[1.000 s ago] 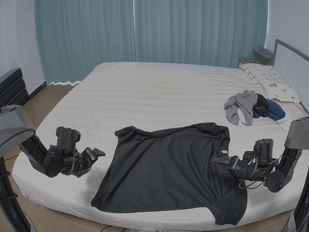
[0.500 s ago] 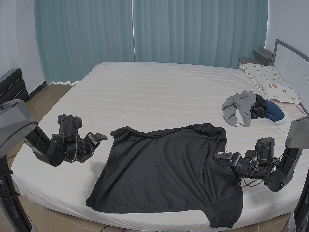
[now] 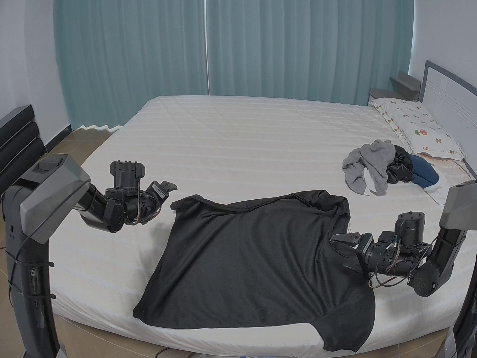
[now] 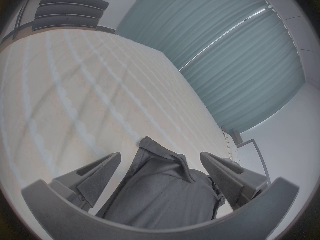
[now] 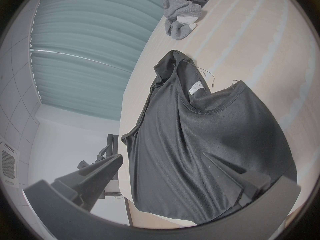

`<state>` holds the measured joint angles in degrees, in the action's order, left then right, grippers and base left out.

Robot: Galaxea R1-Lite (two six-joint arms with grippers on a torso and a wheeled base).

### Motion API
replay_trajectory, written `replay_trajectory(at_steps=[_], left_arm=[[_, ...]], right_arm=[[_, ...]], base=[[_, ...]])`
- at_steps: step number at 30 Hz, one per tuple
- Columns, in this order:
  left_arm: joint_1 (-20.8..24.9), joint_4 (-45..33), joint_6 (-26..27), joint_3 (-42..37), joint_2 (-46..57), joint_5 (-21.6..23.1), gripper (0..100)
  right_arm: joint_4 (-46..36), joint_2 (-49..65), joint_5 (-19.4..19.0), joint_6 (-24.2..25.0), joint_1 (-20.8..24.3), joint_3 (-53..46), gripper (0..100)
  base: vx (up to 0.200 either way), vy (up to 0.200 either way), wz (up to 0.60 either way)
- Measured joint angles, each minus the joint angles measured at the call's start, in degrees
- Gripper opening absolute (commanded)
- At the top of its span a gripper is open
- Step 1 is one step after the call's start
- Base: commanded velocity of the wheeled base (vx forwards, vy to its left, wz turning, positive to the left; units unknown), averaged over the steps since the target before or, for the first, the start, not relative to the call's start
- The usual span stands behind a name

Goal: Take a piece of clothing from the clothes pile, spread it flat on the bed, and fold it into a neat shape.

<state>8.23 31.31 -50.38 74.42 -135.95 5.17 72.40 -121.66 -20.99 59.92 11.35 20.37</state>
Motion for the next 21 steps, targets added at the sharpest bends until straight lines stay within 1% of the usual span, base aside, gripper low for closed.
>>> replay_trajectory(at_steps=[6,7,13,18,21], left_arm=[[0.23,-4.1,0.0,9.84,-6.39,-0.05,100],[0.28,-4.75,0.0,11.04,-7.24,-0.02,0],[0.98,-8.46,-0.22,17.03,-11.87,-0.02,0],[1.16,-8.42,-0.57,20.81,-14.3,-0.96,0],[0.84,-7.69,-2.82,22.87,-15.29,-2.38,0]], right_arm=[[0.07,-0.02,0.04,0.38,0.05,0.11,100],[0.07,-0.02,0.04,0.4,0.05,0.13,100],[0.1,-0.09,0.15,0.46,-0.06,0.29,100],[0.1,-0.11,0.2,0.46,-0.11,0.33,100],[0.1,-0.04,0.28,0.46,-0.13,0.41,100]], base=[[0.0,0.0,0.0],[0.0,0.0,0.0],[0.0,0.0,0.0],[0.0,0.0,0.0],[0.0,0.0,0.0]])
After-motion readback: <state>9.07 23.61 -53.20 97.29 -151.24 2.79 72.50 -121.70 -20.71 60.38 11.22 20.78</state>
